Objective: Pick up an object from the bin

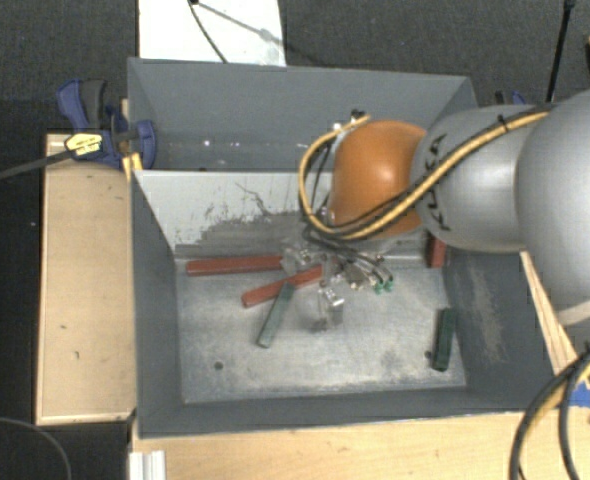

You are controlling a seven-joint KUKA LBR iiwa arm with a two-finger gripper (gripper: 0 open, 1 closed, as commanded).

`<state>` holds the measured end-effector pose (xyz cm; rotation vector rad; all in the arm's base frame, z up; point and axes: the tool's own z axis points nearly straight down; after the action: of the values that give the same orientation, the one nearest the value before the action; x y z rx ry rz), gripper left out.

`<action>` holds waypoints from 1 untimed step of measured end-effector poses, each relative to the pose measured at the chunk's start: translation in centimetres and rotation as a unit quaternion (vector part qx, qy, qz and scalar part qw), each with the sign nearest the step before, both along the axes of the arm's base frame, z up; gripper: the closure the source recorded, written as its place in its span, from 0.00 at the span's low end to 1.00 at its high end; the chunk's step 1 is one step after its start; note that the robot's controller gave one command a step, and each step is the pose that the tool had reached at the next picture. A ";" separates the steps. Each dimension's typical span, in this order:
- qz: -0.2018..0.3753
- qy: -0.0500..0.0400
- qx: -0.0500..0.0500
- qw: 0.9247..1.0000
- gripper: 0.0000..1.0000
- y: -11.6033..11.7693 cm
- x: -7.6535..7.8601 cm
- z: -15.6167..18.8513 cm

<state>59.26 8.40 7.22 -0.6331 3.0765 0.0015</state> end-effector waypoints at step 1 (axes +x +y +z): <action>0.086 0.001 0.000 0.996 0.00 1.2 -2.9 4.7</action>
Offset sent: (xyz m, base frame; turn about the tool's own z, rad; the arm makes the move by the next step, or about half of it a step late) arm -0.0293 0.0120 0.0448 -0.1741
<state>56.39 9.63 11.90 -0.8953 3.0128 0.0011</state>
